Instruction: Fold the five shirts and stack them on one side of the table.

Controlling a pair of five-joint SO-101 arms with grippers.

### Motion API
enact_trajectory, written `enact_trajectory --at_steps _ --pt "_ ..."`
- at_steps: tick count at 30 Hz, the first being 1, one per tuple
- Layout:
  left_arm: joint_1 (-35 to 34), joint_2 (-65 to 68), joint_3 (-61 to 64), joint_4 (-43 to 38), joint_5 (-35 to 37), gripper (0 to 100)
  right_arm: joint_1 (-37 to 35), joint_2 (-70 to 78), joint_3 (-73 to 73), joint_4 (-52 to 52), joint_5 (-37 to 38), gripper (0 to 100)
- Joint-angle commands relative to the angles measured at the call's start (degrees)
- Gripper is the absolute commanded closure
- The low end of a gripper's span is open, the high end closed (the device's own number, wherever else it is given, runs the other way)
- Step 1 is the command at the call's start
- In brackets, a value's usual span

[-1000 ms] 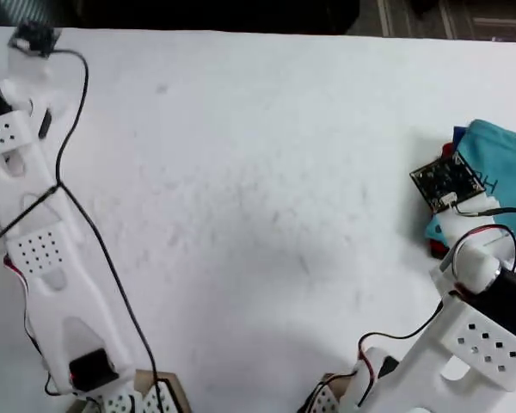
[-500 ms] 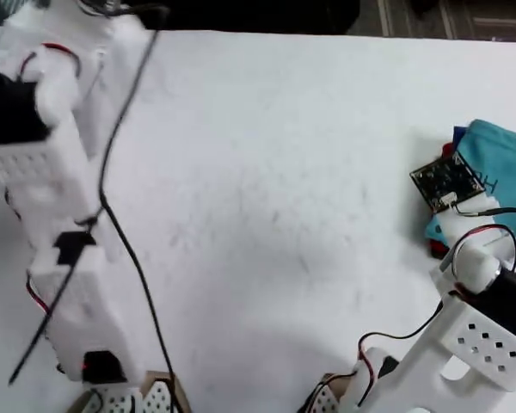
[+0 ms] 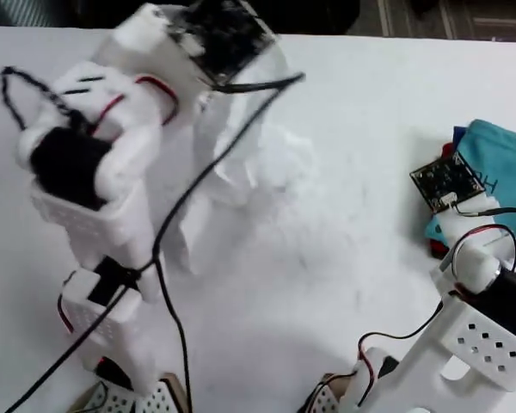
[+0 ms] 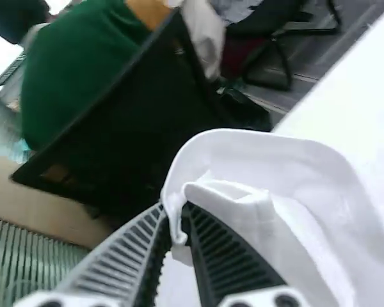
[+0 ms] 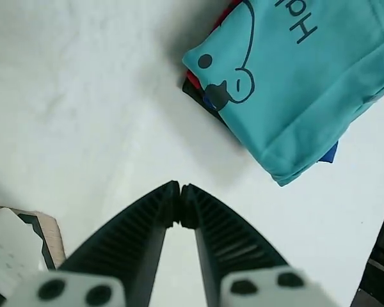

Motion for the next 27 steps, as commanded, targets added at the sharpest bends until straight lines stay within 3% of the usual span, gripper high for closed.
enact_trajectory --at_steps 1,5,9,17,23,27 --pt "1.3 -2.5 4.9 0.2 0.7 98 0.0 -0.7 -0.1 0.1 -0.4 98.1" --pt "-0.2 -2.6 12.8 0.3 6.5 96 0.0 -0.7 -0.1 0.1 -0.4 98.1" --pt "-3.4 -5.3 20.9 0.2 9.8 83 0.0 -0.3 -0.1 0.1 -0.4 98.1" --pt "-11.1 -18.2 39.1 0.1 10.1 83 -2.3 0.4 0.9 0.0 -0.8 98.1" --pt "-20.1 -23.6 52.7 0.0 10.0 83 -9.9 6.5 0.9 0.1 -11.8 98.1" --pt "-20.6 -23.8 64.5 0.0 2.5 82 -13.8 9.3 0.9 0.1 -16.4 98.1"
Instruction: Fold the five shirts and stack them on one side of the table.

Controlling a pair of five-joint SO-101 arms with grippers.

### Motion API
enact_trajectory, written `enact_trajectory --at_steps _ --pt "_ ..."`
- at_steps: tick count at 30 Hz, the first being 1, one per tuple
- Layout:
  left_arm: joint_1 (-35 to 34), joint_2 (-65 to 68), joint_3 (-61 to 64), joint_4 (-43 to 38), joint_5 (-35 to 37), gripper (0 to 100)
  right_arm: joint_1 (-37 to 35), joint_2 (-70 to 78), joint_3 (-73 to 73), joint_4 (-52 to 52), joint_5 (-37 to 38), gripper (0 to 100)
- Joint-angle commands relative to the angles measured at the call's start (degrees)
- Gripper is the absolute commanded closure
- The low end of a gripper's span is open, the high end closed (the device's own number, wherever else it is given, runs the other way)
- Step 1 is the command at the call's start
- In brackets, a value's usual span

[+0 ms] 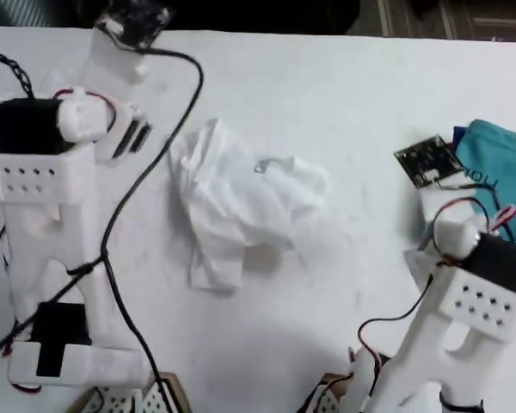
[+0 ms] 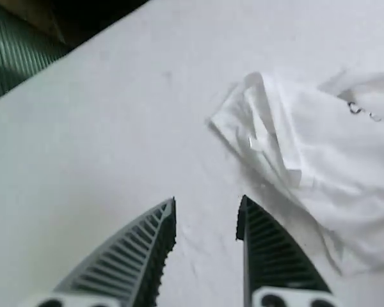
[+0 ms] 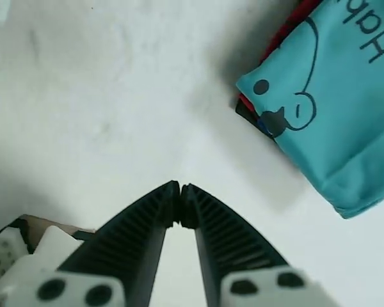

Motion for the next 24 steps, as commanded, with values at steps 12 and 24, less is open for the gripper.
enact_trajectory --at_steps 12,24 --pt "9.5 -1.7 24.6 -4.7 -19.7 77 -4.3 1.8 -0.2 0.1 -3.3 98.1" --pt "14.1 15.4 11.4 -6.1 -21.5 77 -4.0 1.4 3.3 0.0 -3.3 98.1"
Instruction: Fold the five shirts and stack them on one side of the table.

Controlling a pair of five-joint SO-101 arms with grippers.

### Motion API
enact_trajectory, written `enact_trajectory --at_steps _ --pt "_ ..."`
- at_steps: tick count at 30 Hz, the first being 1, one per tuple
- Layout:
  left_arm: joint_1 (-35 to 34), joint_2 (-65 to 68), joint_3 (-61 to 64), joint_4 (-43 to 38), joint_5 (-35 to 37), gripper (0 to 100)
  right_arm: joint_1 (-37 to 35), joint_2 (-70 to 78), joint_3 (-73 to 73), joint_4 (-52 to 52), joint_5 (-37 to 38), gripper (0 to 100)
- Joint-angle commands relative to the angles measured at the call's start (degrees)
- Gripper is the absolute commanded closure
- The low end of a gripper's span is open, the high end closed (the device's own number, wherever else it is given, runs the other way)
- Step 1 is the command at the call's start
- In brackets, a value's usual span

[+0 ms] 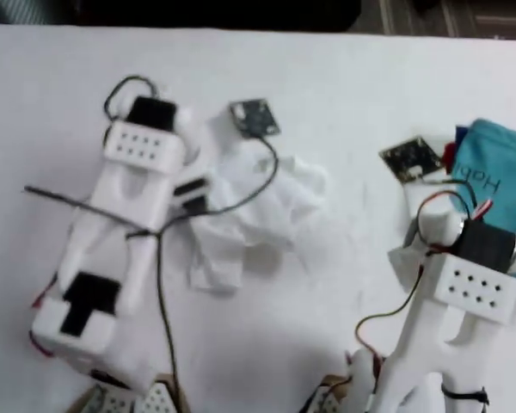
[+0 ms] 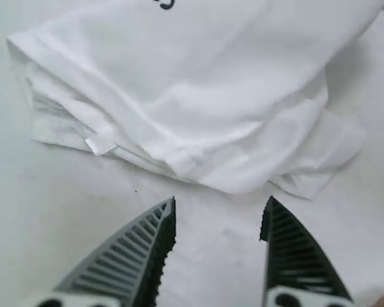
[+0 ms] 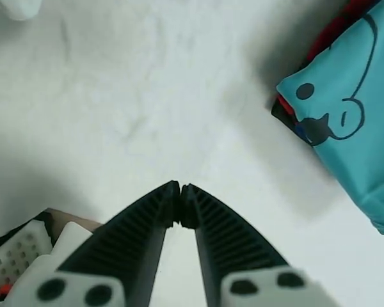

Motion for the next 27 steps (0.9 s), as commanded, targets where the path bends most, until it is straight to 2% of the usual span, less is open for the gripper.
enact_trajectory --at_steps 1,8,14,21,27 --pt "0.9 4.1 -8.4 2.4 -0.7 77 0.0 -0.3 -0.4 0.0 -0.4 98.1" --pt "2.5 14.1 -13.2 6.4 -4.0 77 0.0 -0.3 -0.4 0.0 0.0 98.1" --pt "2.7 14.8 -12.8 6.7 -4.5 77 -0.1 -0.3 -0.5 0.0 0.0 98.1" --pt "2.5 19.0 -13.2 4.4 -4.5 86 0.0 -0.3 -0.6 0.0 0.0 98.1" --pt "1.7 20.0 -13.1 2.4 -4.1 87 0.1 -0.3 -0.6 0.0 0.0 98.1"
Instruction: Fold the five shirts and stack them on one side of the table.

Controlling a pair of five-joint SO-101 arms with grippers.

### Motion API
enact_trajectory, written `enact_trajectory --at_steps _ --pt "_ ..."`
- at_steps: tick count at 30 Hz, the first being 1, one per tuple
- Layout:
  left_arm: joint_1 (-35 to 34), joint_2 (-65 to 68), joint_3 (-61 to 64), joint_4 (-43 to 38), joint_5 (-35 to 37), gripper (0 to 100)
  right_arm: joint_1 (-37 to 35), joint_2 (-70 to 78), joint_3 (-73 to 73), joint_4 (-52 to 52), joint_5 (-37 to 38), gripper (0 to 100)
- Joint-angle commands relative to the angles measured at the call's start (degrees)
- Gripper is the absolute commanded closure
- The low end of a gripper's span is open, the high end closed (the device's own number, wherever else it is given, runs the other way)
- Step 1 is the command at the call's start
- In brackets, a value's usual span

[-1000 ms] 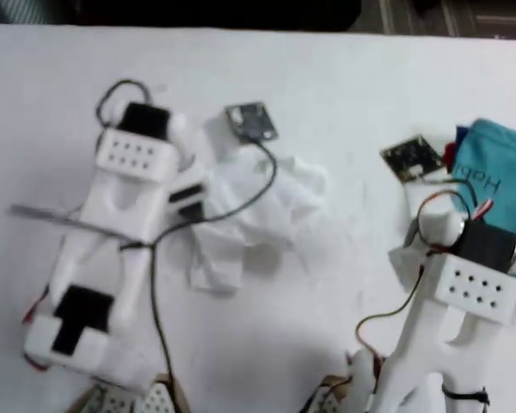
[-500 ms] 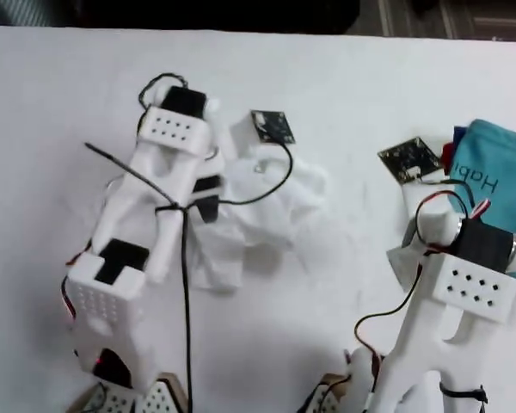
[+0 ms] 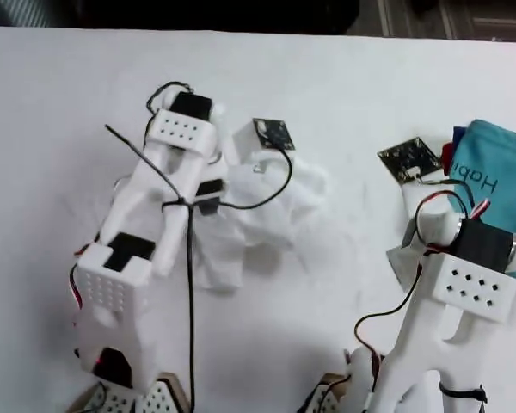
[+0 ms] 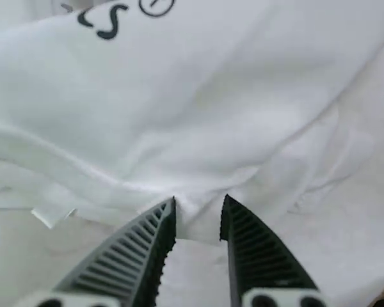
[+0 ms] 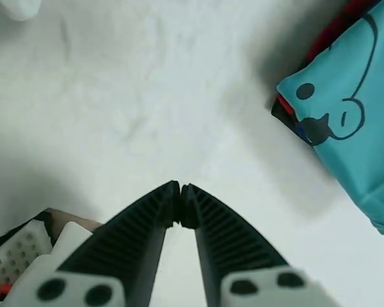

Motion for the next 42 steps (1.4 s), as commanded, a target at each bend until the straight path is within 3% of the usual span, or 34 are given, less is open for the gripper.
enact_trajectory --at_steps 1,7,10,28,36,42 --pt "-0.4 -0.3 -1.8 -1.8 -0.2 87 0.1 -0.3 -0.6 0.0 0.0 98.1" --pt "-1.8 -1.7 -6.1 -0.7 3.3 86 0.1 -0.3 -0.5 0.0 0.0 98.1" --pt "-1.8 -2.5 -9.5 2.7 5.7 78 -0.1 -0.3 -0.4 0.0 0.0 98.1" --pt "-3.0 5.2 -10.5 2.0 1.1 77 -0.3 0.1 -0.4 0.0 0.0 98.1" --pt "-0.7 5.1 -10.6 3.0 1.1 99 -0.3 0.1 -0.5 0.0 0.0 98.1" --pt "-1.2 -2.9 -10.6 3.1 1.3 98 -0.3 -0.3 -0.7 0.0 0.0 98.1"
